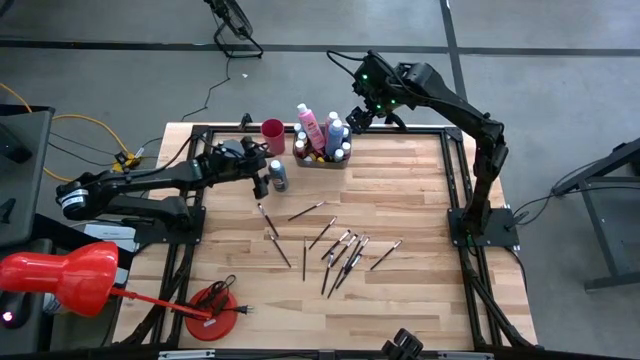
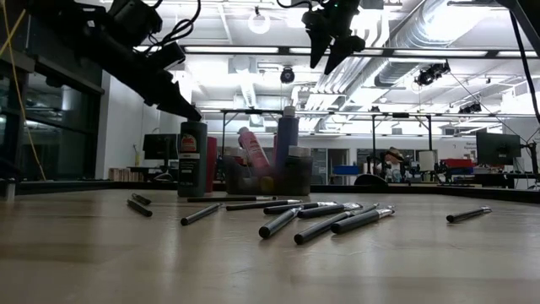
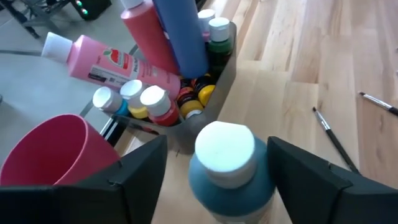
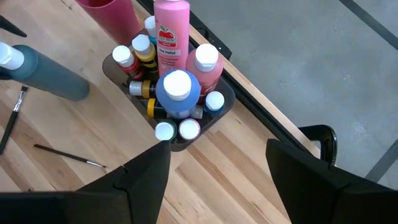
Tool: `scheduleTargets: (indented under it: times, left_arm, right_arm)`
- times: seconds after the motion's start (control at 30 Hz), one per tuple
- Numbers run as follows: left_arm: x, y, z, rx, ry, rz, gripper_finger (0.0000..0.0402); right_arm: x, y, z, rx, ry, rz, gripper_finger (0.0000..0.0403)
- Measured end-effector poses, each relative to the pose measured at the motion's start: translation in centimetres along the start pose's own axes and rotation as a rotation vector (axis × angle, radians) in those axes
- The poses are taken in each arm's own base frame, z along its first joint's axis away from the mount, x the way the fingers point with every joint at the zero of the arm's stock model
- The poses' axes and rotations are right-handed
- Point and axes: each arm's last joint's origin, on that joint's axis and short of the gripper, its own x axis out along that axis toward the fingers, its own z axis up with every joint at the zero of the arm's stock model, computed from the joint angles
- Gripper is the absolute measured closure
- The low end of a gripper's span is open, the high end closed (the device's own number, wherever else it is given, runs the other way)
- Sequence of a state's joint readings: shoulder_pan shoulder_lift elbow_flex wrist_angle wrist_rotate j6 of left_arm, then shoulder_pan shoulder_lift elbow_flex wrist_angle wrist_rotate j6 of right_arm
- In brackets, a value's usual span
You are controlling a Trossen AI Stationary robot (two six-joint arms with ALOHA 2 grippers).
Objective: Pick & Place Paint Supplies
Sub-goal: Put the big black paint bottle into the black bin
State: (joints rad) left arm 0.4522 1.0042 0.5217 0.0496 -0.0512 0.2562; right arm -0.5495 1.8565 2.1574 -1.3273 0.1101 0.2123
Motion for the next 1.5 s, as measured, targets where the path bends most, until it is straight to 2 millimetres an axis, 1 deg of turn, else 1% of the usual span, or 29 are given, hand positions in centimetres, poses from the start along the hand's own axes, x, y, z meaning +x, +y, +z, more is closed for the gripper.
scheduleTargets:
  times: [0.33, 0.53, 0.63, 0.7, 0.8, 1.0, 1.07, 1.13, 1.2, 1.37, 1.5]
  left_arm:
    - [0.0, 0.0, 0.0, -0.001, -0.003, 0.004, 0.0233]
    - [0.0, 0.0, 0.1, -0.015, -0.01, -0.001, 0.0278]
    - [0.0, 0.0, 0.3, -0.035, -0.044, -0.012, 0.0286]
    - [-0.1, 0.1, 1.1, -0.048, -0.095, -0.03, 0.0286]
    - [-0.6, 0.7, 3.4, -0.047, -0.178, -0.035, 0.0286]
    - [-1.8, 1.8, 7.3, 0.04, -0.292, 0.01, 0.0286]
    - [-1.7, 2.1, 8.3, 0.069, -0.31, 0.025, 0.0286]
    - [-1.0, 2.1, 8.7, 0.087, -0.293, 0.023, 0.0286]
    - [0.2, 2.2, 9.1, 0.111, -0.268, 0.017, 0.0286]
    - [4.2, 2.3, 10.5, 0.137, -0.221, -0.011, 0.0286]
    - [7.4, 3.2, 11.1, 0.098, -0.196, -0.009, 0.0286]
  right_arm:
    - [0.0, 0.0, 0.0, 0.0, 0.0, 0.0, 0.0145]
    - [0.0, 0.0, 0.0, 0.0, 0.0, 0.0, 0.0145]
    - [0.0, 0.0, 0.0, 0.0, 0.0, 0.0, 0.0145]
    - [0.0, 0.0, 0.0, 0.0, 0.0, 0.0, 0.0145]
    - [0.0, 0.0, 0.0, 0.0, 0.0, 0.0, 0.0145]
    - [0.0, 0.0, 0.0, 0.0, 0.0, 0.0, 0.0145]
    - [0.0, 0.0, 0.0, 0.0, 0.0, 0.0, 0.0145]
    - [0.0, 0.0, 0.0, 0.0, 0.0, 0.0, 0.0145]
    - [0.0, 0.0, 0.0, 0.0, 0.0, 0.0, 0.0145]
    - [0.0, 0.0, 0.0, 0.0, -0.001, 0.001, 0.0145]
    - [0.0, 0.0, 0.0, 0.0, -0.002, 0.001, 0.0145]
